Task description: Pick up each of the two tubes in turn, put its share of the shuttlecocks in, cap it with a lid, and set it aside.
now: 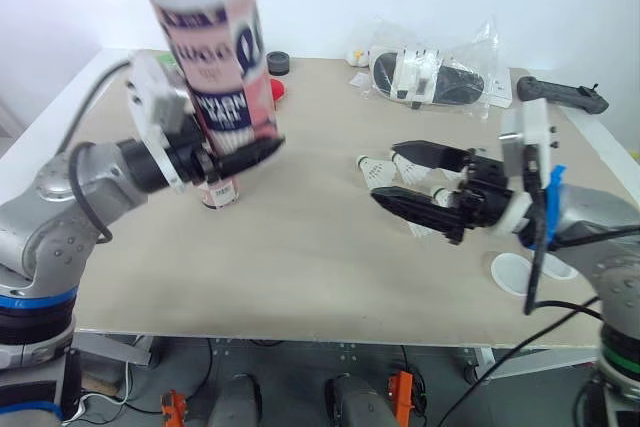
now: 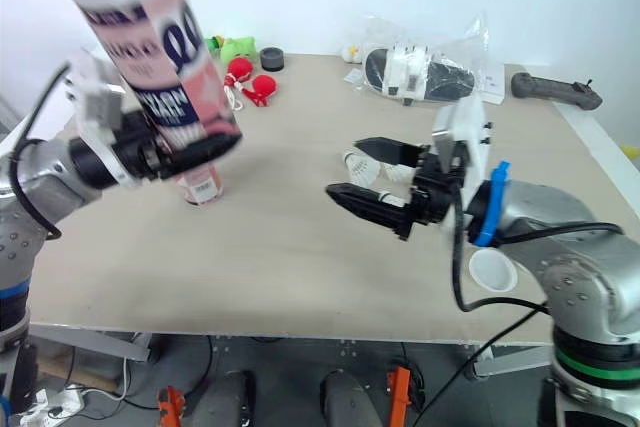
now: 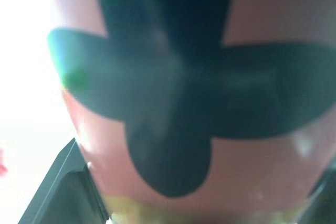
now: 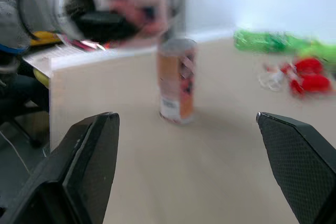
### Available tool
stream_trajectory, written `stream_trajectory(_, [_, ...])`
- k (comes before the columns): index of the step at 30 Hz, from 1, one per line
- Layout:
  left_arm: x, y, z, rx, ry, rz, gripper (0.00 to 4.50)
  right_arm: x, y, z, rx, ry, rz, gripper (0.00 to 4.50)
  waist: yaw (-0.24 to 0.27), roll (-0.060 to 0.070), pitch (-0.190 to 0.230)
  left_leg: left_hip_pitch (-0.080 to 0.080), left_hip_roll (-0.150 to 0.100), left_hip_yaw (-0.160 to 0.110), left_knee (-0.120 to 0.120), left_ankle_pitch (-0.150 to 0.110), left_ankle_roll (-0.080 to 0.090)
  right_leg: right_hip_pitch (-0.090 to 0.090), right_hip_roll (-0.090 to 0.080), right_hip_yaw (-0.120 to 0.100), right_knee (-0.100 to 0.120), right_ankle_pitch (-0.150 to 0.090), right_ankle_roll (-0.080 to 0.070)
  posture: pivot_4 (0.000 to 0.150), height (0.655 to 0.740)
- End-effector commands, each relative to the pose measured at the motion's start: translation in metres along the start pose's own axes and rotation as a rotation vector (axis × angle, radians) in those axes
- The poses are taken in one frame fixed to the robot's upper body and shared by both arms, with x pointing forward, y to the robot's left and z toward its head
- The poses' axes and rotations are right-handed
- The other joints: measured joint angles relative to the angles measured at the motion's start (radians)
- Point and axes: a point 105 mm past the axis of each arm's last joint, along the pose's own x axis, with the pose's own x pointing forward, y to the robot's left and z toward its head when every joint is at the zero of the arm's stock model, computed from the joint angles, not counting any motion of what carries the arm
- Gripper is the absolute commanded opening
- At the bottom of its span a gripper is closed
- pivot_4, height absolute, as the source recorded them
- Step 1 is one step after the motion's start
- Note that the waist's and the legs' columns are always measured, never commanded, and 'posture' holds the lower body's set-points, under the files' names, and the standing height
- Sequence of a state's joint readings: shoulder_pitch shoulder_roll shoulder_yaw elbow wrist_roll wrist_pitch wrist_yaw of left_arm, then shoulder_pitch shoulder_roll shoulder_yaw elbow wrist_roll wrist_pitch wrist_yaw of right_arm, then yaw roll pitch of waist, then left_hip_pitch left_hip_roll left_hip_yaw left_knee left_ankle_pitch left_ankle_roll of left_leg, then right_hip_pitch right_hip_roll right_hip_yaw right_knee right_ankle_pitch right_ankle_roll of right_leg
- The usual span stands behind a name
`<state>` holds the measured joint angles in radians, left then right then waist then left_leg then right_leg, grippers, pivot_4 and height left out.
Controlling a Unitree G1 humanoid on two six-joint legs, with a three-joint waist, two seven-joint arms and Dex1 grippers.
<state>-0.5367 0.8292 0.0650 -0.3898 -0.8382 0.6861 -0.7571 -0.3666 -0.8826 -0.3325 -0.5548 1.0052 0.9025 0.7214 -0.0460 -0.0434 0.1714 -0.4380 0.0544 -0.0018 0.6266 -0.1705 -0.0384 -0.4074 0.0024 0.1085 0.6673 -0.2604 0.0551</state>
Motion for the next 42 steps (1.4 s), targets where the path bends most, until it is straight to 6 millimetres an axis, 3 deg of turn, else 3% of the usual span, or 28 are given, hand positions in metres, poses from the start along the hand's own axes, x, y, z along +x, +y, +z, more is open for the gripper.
stream_trajectory(1, [-0.006,-0.011,-0.039,0.038,0.227,-0.108,3.31,-0.026,-0.004,-0.008,-0.011,0.142,-0.059,4.50,0.001,0.000,0.000,0.001,-0.001,0.000,-0.002,0.000,0.000,0.000,-0.001,0.000,0.000,-0.001,-0.001,0.150,0.7400])
stream_trajectory(7, [-0.011,-0.009,-0.077,0.115,0.464,-0.185,3.31,-0.035,-0.007,-0.032,-0.048,0.279,-0.172,4.50,0.001,0.001,0.000,0.001,0.000,0.000,-0.003,0.000,0.000,-0.001,-0.001,0.000,0.000,-0.004,0.004,0.150,0.7400])
stream_trajectory(12, [-0.015,-0.003,-0.102,0.178,0.639,-0.228,3.31,-0.014,-0.013,-0.073,-0.058,0.281,-0.379,4.50,0.000,-0.001,-0.001,0.001,0.000,-0.001,-0.002,0.000,0.000,-0.001,0.000,-0.001,0.000,-0.004,0.004,0.150,0.7400])
stream_trajectory(20, [-0.013,-0.009,-0.106,0.177,0.738,-0.307,3.31,0.000,-0.022,-0.100,-0.001,0.237,-0.596,4.50,0.000,0.004,0.002,-0.002,-0.001,0.000,-0.002,0.000,0.000,-0.002,-0.001,0.000,0.000,-0.004,0.004,0.150,0.7400])
stream_trajectory(26, [-0.012,-0.006,-0.106,0.207,0.781,-0.313,3.31,-0.005,-0.027,-0.109,0.043,0.245,-0.659,4.50,0.000,0.004,0.002,-0.002,-0.001,0.000,-0.002,0.000,0.000,-0.002,-0.001,0.000,0.000,-0.004,0.004,0.150,0.7400])
stream_trajectory(31, [-0.013,-0.008,-0.116,0.211,0.848,-0.339,3.31,0.004,-0.031,-0.127,0.103,0.229,-0.706,4.50,0.000,0.004,0.002,-0.001,-0.001,-0.001,-0.002,0.000,0.000,-0.002,0.000,0.000,0.000,-0.004,0.004,0.150,0.7400])
stream_trajectory(42, [-0.011,-0.010,-0.128,0.184,0.888,-0.351,3.31,0.028,-0.057,-0.135,0.133,0.143,-0.840,4.50,0.001,0.009,0.000,0.000,-0.001,-0.001,0.000,0.002,0.003,0.000,0.000,0.000,0.002,-0.003,0.005,0.150,0.7400])
